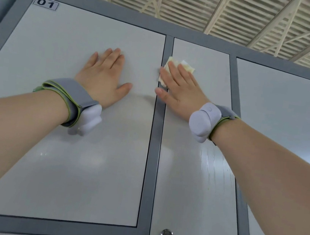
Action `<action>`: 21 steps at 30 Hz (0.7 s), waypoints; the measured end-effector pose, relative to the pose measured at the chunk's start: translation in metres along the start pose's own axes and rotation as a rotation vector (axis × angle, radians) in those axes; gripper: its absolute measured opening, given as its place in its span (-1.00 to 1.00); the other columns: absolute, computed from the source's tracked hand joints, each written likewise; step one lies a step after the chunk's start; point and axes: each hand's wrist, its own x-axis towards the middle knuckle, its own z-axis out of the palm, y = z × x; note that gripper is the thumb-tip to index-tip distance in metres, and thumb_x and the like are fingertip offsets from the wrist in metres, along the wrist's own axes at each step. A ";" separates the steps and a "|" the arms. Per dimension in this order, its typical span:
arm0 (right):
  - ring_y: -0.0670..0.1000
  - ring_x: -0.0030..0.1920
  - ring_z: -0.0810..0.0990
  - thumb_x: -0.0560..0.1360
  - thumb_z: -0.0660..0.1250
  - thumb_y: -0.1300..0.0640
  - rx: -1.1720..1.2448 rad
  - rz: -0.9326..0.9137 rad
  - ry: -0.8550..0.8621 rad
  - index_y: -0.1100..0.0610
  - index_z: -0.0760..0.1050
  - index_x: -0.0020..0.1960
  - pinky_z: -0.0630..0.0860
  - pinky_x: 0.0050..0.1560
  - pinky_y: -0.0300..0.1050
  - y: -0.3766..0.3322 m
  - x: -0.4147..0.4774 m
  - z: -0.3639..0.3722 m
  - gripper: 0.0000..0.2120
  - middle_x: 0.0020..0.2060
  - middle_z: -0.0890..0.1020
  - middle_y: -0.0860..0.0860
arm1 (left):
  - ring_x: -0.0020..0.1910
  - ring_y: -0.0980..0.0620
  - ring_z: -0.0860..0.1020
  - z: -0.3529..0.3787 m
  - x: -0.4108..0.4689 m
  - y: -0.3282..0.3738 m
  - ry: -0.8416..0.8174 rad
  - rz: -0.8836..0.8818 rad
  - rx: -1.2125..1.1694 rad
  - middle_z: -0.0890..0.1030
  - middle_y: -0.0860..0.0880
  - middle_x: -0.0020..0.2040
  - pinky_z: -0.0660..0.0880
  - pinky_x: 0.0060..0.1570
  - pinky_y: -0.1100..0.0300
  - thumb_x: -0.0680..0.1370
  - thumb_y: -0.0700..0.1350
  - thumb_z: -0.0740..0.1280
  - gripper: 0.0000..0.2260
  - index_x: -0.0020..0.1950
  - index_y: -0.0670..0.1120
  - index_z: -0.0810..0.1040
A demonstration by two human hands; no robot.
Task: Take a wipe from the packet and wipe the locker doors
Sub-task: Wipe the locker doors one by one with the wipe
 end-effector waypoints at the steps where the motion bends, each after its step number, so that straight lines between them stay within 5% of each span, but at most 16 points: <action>1: 0.03 0.52 -0.23 0.60 -0.08 -0.19 -0.007 -0.021 -0.016 -0.01 -0.13 0.55 -0.27 0.47 -0.10 0.000 -0.006 -0.001 -0.41 0.54 -0.15 -0.01 | 0.53 -0.02 -0.14 0.000 0.000 0.001 -0.001 0.001 0.000 -0.10 -0.09 0.57 -0.21 0.47 0.06 0.62 0.10 0.06 -0.38 0.55 -0.19 -0.08; 8: 0.08 0.53 -0.21 0.58 -0.11 -0.27 0.038 0.290 -0.030 -0.04 -0.15 0.55 -0.23 0.48 -0.06 0.020 0.018 -0.010 -0.37 0.54 -0.16 0.00 | 0.53 -0.03 -0.16 0.001 -0.001 0.001 -0.021 0.009 0.012 -0.13 -0.10 0.56 -0.22 0.47 0.06 0.62 0.10 0.03 -0.37 0.54 -0.20 -0.12; 13: 0.08 0.52 -0.25 0.59 -0.09 -0.26 0.000 0.127 -0.032 -0.01 -0.16 0.55 -0.26 0.48 -0.06 -0.007 0.009 -0.001 -0.37 0.54 -0.19 0.02 | 0.53 -0.02 -0.17 -0.003 -0.001 -0.002 -0.046 0.018 0.001 -0.14 -0.09 0.56 -0.21 0.47 0.07 0.62 0.10 0.04 -0.37 0.55 -0.19 -0.12; 17: 0.04 0.52 -0.23 0.44 -0.26 -0.36 -0.044 -0.070 -0.040 -0.03 -0.14 0.54 -0.28 0.47 -0.11 -0.012 -0.035 0.008 -0.24 0.54 -0.15 0.00 | 0.53 -0.03 -0.15 -0.005 0.001 -0.001 -0.053 0.013 0.005 -0.13 -0.09 0.56 -0.20 0.46 0.07 0.63 0.05 0.05 -0.40 0.54 -0.20 -0.10; 21: 0.03 0.52 -0.26 0.58 -0.12 -0.27 -0.067 0.071 -0.083 -0.04 -0.19 0.54 -0.25 0.49 -0.06 0.014 -0.045 0.001 -0.37 0.53 -0.19 0.00 | 0.53 -0.05 -0.14 -0.005 0.001 0.000 -0.056 0.007 -0.002 -0.11 -0.11 0.56 -0.18 0.46 0.05 0.63 0.04 0.06 -0.40 0.54 -0.21 -0.09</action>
